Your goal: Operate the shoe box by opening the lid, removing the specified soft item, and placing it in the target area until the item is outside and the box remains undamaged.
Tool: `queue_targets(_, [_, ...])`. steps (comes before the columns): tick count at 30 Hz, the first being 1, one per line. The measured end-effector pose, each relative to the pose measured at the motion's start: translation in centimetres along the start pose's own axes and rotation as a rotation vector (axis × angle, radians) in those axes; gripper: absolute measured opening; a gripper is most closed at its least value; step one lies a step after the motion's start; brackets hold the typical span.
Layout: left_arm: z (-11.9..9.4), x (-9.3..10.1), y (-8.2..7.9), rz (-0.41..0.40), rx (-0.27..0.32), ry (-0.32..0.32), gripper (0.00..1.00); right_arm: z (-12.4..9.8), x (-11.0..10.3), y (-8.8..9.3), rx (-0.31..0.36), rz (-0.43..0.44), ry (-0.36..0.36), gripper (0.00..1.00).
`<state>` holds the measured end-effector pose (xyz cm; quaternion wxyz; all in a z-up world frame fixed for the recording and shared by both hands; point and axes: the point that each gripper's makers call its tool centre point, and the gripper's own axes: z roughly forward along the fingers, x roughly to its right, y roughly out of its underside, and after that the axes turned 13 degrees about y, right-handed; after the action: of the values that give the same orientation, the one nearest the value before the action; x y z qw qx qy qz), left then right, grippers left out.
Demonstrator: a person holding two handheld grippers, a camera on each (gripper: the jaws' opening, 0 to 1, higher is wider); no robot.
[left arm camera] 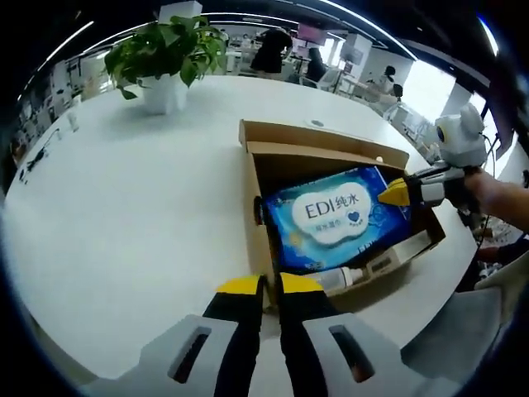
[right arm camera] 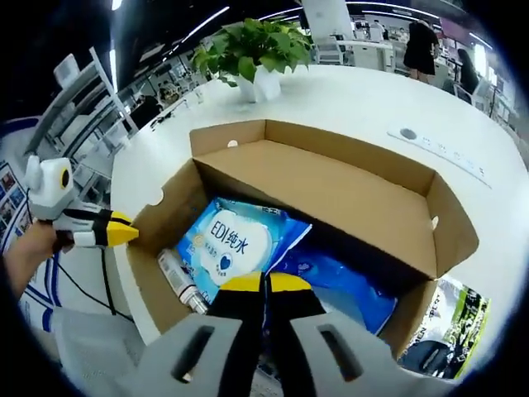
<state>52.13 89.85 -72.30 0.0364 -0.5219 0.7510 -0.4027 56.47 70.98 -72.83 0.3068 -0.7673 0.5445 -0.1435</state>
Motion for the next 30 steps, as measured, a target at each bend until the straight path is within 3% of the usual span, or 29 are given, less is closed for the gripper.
queue_targets(13, [0.0,-0.1,0.0,0.019,-0.027,-0.006,0.04,-1.8,1.4,0.3,0.025,0.049,0.009,0.0])
queue_targets(19, [-0.2,0.1,-0.2,0.065,-0.054,-0.007,0.04,-2.4,1.6,0.5,0.035,0.08,0.005,0.0])
queue_targets(30, [-1.3,1.7,-4.3,0.193,0.002,0.0,0.12,-1.9,2.5,1.5,0.03,0.079,0.027,0.0])
